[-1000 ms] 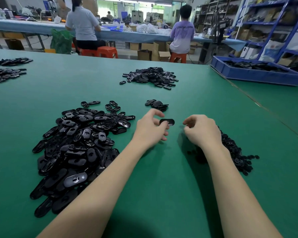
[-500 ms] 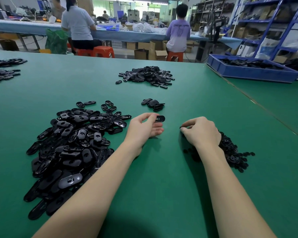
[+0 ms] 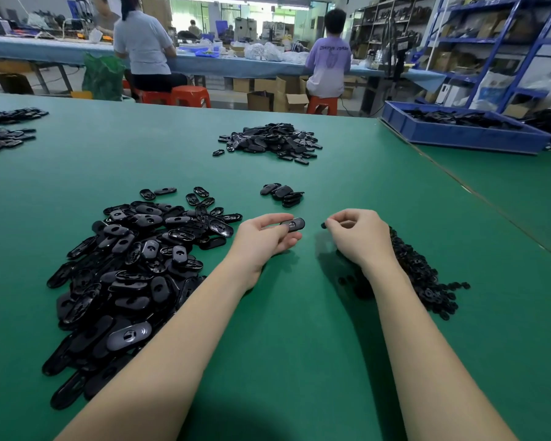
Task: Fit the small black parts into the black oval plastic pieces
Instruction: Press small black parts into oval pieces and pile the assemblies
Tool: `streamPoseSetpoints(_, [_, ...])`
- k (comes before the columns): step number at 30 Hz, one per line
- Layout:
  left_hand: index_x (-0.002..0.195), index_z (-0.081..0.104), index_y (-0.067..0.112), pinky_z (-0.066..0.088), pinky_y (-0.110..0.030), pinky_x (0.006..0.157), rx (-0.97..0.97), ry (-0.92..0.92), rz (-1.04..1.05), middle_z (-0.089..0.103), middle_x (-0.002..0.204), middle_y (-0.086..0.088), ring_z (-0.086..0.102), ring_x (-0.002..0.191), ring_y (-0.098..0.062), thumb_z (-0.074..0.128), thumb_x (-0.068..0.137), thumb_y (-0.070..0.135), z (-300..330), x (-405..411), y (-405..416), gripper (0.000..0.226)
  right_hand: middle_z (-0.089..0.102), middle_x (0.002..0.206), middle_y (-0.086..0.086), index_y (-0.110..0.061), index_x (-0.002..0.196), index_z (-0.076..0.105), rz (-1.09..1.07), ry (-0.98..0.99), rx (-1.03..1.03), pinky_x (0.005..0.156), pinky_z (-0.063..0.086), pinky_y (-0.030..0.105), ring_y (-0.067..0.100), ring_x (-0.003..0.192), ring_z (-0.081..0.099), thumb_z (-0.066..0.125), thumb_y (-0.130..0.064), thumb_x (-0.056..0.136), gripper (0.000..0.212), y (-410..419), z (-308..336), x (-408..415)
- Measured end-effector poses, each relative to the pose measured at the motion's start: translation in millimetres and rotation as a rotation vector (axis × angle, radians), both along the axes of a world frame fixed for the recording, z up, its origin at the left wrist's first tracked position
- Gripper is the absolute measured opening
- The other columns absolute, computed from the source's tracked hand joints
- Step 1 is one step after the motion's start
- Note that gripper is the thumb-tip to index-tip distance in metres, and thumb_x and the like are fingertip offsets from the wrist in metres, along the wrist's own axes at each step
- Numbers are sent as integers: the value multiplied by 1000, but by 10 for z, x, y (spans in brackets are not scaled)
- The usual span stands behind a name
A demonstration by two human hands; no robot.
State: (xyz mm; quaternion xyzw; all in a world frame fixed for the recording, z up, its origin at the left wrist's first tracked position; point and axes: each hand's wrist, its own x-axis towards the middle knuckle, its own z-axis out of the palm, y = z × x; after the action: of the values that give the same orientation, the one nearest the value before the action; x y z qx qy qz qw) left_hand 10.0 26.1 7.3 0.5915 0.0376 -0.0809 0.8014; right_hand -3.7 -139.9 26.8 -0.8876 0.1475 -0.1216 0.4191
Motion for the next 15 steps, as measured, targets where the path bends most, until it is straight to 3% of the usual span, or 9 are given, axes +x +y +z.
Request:
streamPoseSetpoints(4, [98,72,9,59,-19,77,-21,0,-2,75,97,-12,71,82,-16,62,95,0,8,9,5,14,78,77,-8,-21,83,75,129,4,338,49,39,18,1,48,49,71,-24,91,10,122,92,-19])
streamPoseSetpoints(6, [97,73,11,59,-18,77,-8,-12,-10,74,93,-10,70,82,-15,62,94,0,14,1,3,16,76,72,-8,-18,85,76,167,28,448,40,32,14,4,46,42,72,-19,91,7,169,85,-30])
streamPoseSetpoints(10, [93,73,13,57,-16,72,27,-19,-16,75,86,-7,70,79,-12,58,94,-3,16,-8,3,22,76,76,-2,-18,94,78,200,65,556,39,29,15,6,49,45,70,-12,91,10,174,50,-33])
streamPoseSetpoints(15, [93,62,7,58,-18,70,20,-4,3,74,90,-17,71,81,-20,58,89,-11,22,-11,16,19,76,77,-1,-15,96,79,222,72,675,39,33,15,7,49,52,72,-8,90,12,163,26,-7])
